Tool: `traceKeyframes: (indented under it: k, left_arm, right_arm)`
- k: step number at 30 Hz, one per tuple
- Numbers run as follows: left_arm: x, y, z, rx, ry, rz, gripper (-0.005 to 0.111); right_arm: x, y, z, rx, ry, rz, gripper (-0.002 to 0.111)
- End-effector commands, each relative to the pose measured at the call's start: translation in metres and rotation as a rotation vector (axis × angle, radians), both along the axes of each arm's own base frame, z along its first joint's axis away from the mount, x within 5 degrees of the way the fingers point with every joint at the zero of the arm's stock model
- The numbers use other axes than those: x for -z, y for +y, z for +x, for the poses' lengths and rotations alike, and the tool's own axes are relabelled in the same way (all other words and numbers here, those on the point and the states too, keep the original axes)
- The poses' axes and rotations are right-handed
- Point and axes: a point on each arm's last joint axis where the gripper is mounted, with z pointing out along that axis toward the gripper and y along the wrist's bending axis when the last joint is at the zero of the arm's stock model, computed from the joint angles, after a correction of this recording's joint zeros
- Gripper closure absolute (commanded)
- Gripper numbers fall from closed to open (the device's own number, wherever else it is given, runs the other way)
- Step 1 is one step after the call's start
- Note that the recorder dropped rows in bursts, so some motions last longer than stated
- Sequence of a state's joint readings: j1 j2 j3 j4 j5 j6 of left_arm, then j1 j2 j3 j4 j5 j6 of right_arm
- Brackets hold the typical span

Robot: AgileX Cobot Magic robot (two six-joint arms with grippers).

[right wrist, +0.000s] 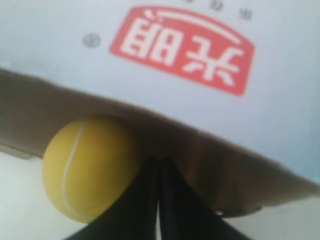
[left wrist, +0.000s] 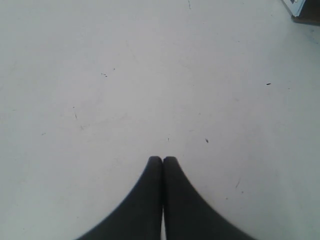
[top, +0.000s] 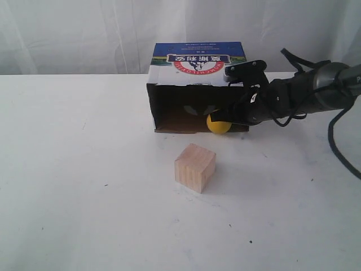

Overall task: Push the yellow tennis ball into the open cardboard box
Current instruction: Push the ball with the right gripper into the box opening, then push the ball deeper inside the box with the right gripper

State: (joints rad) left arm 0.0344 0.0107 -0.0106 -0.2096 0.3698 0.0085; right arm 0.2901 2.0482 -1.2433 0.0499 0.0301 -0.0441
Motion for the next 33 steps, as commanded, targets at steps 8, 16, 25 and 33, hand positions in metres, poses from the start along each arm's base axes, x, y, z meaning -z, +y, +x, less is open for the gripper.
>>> traceKeyframes:
  k: [8,16,25,33]
  left_arm:
    - [0.006,-0.002,-0.002,0.014,0.050,-0.017,0.107]
    - [0.006,-0.002,-0.002,0.014,0.050,-0.017,0.107]
    - [0.006,-0.002,-0.002,0.014,0.050,-0.017,0.107]
    - [0.006,-0.002,-0.002,0.014,0.050,-0.017,0.107]
  right_arm:
    - [-0.035,-0.001,-0.031,-0.056,0.197,-0.075,0.108]
    - [0.019,0.020,-0.024,-0.075,0.224,-0.059,0.108]
    - [0.015,0.025,-0.003,-0.035,-0.037,0.027,0.108]
    - [-0.012,0.020,-0.022,-0.080,0.115,-0.043,0.108]
